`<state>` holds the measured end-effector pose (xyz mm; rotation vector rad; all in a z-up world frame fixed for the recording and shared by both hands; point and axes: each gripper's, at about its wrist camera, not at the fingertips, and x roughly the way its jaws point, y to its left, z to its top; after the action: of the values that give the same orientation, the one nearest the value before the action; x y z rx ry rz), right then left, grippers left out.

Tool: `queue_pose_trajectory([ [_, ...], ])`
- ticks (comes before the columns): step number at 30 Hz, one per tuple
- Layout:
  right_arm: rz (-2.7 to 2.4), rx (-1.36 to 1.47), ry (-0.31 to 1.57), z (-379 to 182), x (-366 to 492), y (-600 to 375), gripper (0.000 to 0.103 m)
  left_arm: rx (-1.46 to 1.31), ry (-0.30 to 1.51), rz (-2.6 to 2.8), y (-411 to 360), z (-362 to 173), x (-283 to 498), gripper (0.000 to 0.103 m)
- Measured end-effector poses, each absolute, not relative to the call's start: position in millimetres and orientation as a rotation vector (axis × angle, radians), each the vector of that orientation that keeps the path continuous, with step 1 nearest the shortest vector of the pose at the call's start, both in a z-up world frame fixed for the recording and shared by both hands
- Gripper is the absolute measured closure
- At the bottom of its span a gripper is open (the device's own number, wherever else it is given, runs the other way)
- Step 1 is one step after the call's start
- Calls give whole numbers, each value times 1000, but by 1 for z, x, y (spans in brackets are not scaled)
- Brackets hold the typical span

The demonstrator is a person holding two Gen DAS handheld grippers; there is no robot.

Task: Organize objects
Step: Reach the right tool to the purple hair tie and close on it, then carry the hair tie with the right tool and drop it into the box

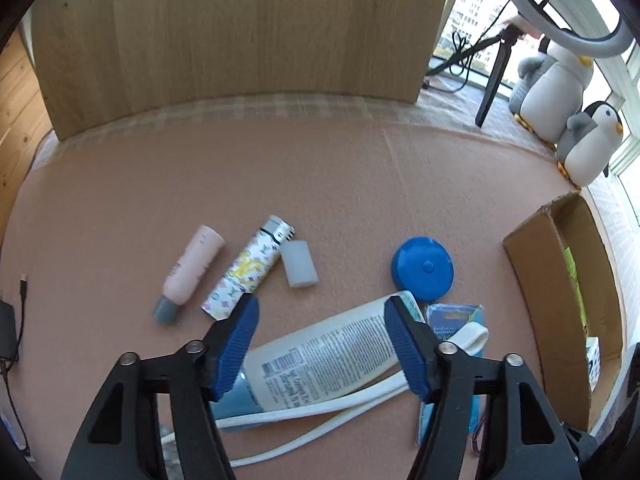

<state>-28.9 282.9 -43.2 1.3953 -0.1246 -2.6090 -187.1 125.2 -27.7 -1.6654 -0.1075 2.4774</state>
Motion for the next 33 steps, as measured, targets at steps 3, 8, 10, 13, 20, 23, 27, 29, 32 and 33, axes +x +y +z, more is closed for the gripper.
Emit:
queue_pose_trajectory([
  [3, -2603, 1377, -163, -44, -29, 287, 100, -1692, -171, 2457, 128, -36, -191, 46],
  [8, -2595, 1354, -210, -45, -30, 291, 100, -1761, -142, 2462, 128, -41, -212, 49],
  [10, -2594, 1348, -223, -45, -31, 292, 100, -1816, -137, 2431, 121, -48, -219, 65],
  [13, -2594, 1338, -232, -47, -32, 293, 100, -1787, -137, 2446, 115, -50, -223, 66],
  [20, -2592, 1337, -235, -48, -35, 293, 100, -1752, -73, 2497, 120, -49, -239, 88],
  [23, -2594, 1336, -230, -48, -34, 293, 100, -1723, -89, 2492, 119, -46, -237, 97],
  [27, -2599, 1329, -226, -49, -32, 292, 100, -1660, -109, 2524, 109, -35, -225, 98],
  [29, -2605, 1322, -221, -46, -30, 291, 100, -1619, -116, 2544, 106, -22, -212, 98],
  [32, -2622, 1287, -208, -35, -24, 288, 100, -1543, -107, 2568, 103, 1, -192, 98],
  [33, -2628, 1275, -199, -31, -22, 286, 100, -1517, -96, 2578, 106, 8, -188, 98],
])
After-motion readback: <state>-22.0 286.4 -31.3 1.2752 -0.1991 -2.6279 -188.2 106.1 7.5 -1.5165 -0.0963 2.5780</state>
